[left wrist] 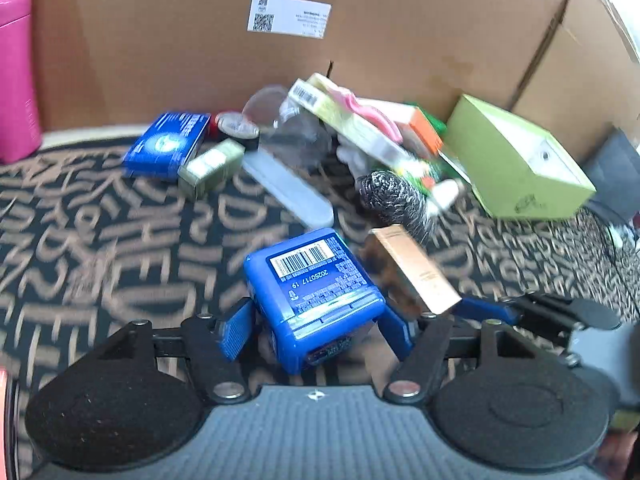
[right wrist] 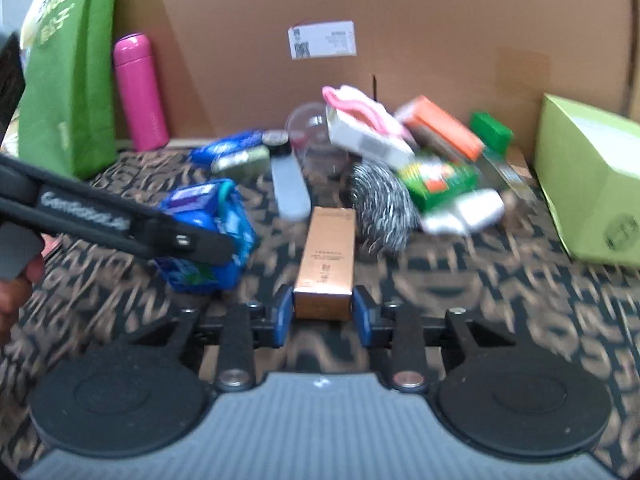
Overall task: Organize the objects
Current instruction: 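Grasp the blue mint tin with the left tool while the right tool grasps the copper box, then carry both items over the green shoebox and open both tools to drop them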
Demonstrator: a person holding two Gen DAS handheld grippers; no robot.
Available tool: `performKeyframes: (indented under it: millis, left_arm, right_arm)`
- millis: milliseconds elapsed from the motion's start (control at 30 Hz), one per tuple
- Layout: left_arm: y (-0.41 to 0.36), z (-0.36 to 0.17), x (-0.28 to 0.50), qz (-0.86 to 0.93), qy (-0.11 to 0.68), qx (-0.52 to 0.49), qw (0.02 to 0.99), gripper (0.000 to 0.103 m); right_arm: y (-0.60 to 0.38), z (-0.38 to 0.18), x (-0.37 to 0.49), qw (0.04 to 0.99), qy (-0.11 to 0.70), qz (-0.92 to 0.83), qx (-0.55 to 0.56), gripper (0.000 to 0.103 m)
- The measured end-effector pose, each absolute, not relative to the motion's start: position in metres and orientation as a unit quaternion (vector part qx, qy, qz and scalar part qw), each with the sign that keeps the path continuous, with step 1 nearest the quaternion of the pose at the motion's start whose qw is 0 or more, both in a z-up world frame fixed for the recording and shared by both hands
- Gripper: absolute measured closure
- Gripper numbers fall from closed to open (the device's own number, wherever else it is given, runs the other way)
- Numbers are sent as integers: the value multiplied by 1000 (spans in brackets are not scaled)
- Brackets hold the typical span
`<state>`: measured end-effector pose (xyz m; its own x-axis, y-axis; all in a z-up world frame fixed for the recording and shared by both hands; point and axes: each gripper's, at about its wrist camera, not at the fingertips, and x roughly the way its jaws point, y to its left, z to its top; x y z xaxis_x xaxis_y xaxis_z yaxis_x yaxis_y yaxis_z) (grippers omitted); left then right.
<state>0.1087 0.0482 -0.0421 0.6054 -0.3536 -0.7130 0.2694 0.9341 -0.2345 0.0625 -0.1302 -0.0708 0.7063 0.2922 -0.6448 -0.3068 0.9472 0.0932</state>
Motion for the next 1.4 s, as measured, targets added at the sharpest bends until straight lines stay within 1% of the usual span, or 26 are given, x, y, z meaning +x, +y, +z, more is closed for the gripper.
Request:
performKeyframes:
  millis: [33, 67, 100, 167, 300, 333, 367, 400, 433, 500, 533, 567, 600, 700, 867, 1067, 1167, 1233, 1400]
  left_arm:
    - [48, -42, 100, -158, 410, -54, 897, 26]
    - [48, -41, 91, -138, 410, -58, 900, 18]
    - [48, -40, 85, -118, 405, -63, 905, 17]
    - [45, -38, 77, -99, 393, -72, 911, 17]
    - [35, -39, 78, -77, 390, -75, 915, 17]
    - [34, -41, 79, -78, 389, -68, 915, 18]
    - [33, -43, 82, -81, 390, -60, 915, 30]
    - [31, -45, 85, -83, 393, -57, 914, 37]
    - [33, -46, 85, -80, 396, -57, 913, 37]
    - [33, -48, 86, -66, 397, -60, 913, 36]
    - [33, -49, 88, -61, 398, -58, 914, 35]
    - [33, -51, 89, -62, 399, -58, 913, 36]
    - [34, -53, 89, -69, 401, -59, 912, 40]
    - [35, -50, 85, -87, 403, -67, 908, 44]
    - [18, -21, 77, -140, 378, -68, 913, 44]
    - [-35, 33, 94, -221, 325, -52, 918, 44]
    - [-73, 58, 114, -265, 302, -45, 914, 44]
    - [-96, 68, 134, -287, 302, -57, 907, 44]
    - [-165, 75, 188, -300, 297, -45, 905, 44]
  right_arm:
    - [-135, -69, 53, 921, 352, 165, -12, 71]
    - [-138, -68, 47, 920, 356, 165, -15, 71]
    - [-140, -67, 43, 919, 357, 164, -17, 70]
    - [-139, -65, 41, 921, 353, 164, -25, 61]
    - [-131, -64, 45, 925, 341, 165, -33, 60]
    - [-129, -65, 49, 925, 341, 162, -37, 60]
    - [-127, -66, 51, 926, 340, 160, -42, 60]
    - [-126, -68, 55, 925, 341, 159, -45, 60]
    - [-125, -70, 58, 925, 343, 157, -45, 60]
    - [-127, -76, 61, 923, 349, 156, -42, 69]
    - [-128, -78, 61, 924, 347, 154, -41, 70]
    - [-130, -78, 58, 925, 345, 156, -41, 71]
    - [-132, -76, 55, 924, 344, 160, -38, 71]
    - [-139, -69, 40, 928, 331, 170, -30, 72]
    - [-161, -46, 22, 939, 299, 168, -9, 72]
    - [-207, -1, 23, 965, 236, 118, -6, 72]
    - [-239, 22, 35, 975, 208, 71, -15, 72]
    - [-260, 33, 50, 979, 198, 38, -24, 72]
    - [-307, 35, 103, 976, 214, -26, -41, 72]
